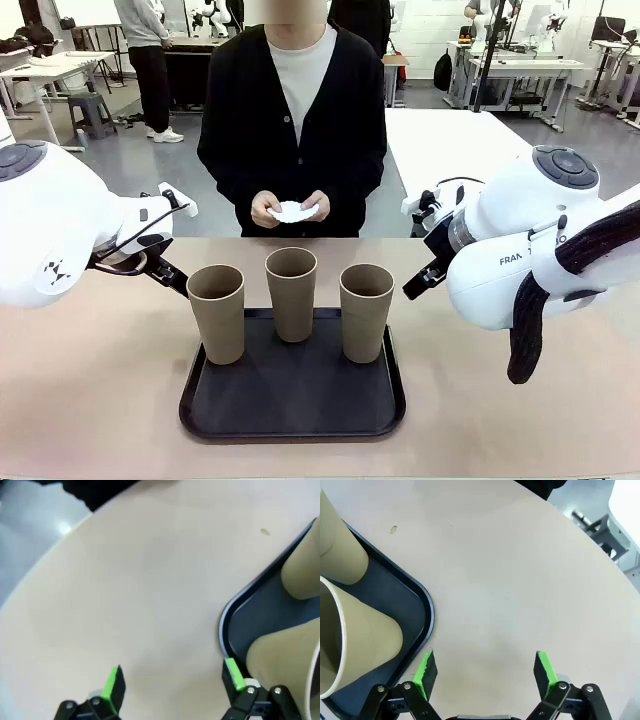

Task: Place coasters on the table and set cups on them.
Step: Pick up one Reusable plastic cup and place it on a coaster set by the human.

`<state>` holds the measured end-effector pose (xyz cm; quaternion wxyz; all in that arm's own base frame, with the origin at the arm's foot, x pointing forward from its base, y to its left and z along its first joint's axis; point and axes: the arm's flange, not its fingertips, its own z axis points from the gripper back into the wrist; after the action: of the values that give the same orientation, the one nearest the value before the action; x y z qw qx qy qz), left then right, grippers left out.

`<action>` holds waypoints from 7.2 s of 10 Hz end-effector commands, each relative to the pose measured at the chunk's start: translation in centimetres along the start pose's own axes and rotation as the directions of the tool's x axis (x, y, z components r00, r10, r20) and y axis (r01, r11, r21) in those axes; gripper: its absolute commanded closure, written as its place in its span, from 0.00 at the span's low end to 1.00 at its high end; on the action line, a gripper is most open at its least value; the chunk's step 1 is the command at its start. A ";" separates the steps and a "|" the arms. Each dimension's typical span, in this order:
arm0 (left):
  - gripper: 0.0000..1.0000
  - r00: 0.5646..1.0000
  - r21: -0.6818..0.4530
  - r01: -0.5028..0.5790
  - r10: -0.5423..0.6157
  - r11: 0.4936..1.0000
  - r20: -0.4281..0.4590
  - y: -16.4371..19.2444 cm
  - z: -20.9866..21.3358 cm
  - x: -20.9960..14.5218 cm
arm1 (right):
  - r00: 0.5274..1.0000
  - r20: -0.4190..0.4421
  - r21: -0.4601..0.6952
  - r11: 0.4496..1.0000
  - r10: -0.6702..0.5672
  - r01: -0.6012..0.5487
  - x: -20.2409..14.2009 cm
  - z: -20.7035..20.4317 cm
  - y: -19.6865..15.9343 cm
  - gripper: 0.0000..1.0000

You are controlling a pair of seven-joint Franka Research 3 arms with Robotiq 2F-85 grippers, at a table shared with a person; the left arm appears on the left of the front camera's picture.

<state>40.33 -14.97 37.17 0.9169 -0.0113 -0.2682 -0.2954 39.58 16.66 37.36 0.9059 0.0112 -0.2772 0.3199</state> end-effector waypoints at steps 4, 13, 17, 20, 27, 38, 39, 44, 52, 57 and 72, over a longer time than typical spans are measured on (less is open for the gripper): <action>0.00 1.000 0.000 0.000 0.000 1.000 0.000 0.0 0.0 0.0 | 1.000 0.000 0.000 1.000 0.000 0.000 0.0 0.0 0.0 0.00; 0.00 1.000 0.000 0.000 0.000 1.000 0.000 0.0 0.0 0.0 | 1.000 0.000 0.000 1.000 0.000 0.000 0.0 0.0 0.0 0.00; 0.00 0.988 0.200 0.109 -0.127 0.974 0.082 -2.2 13.6 3.4 | 1.000 -0.002 -0.154 0.988 0.021 -0.022 2.3 12.0 1.2 0.00; 0.00 0.994 0.052 0.084 -0.080 0.995 -0.075 -3.9 21.7 -0.2 | 0.995 -0.079 -0.152 0.985 0.063 -0.075 -1.5 19.5 3.7 0.00; 0.00 0.989 -0.057 0.041 -0.049 0.998 -0.140 -4.0 22.7 -2.7 | 0.989 -0.128 -0.126 0.988 0.069 -0.085 -1.3 21.9 4.5 0.00; 0.00 0.686 -0.525 -0.670 0.707 0.524 -0.170 13.2 22.0 -13.3 | 0.605 -0.143 0.532 0.455 -0.783 0.714 -17.9 23.1 -10.9 0.00; 0.00 0.696 -0.537 -0.664 0.692 0.520 -0.191 13.5 22.2 -13.5 | 0.619 -0.184 0.534 0.451 -0.764 0.715 -18.9 22.7 -11.5 0.00; 0.00 0.663 -0.598 -0.672 0.714 0.437 -0.223 14.9 22.0 -15.9 | 0.582 -0.252 0.614 0.337 -0.773 0.714 -24.2 19.8 -14.2 0.00; 0.00 0.649 -0.572 -0.696 0.721 0.434 -0.242 15.4 22.1 -16.0 | 0.558 -0.279 0.594 0.316 -0.782 0.740 -24.0 21.0 -18.2 0.00; 0.00 0.649 -0.572 -0.696 0.721 0.434 -0.242 15.4 22.1 -16.0 | 0.558 -0.279 0.594 0.316 -0.782 0.740 -24.0 21.0 -18.2 0.00; 0.00 0.649 -0.572 -0.696 0.721 0.434 -0.242 15.4 22.1 -16.0 | 0.558 -0.279 0.594 0.316 -0.782 0.740 -24.0 21.0 -18.2 0.00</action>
<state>27.20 10.22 50.03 0.8949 -0.4209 -0.1394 0.0512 24.33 -15.70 45.75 0.8761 0.4578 -0.1306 -0.0757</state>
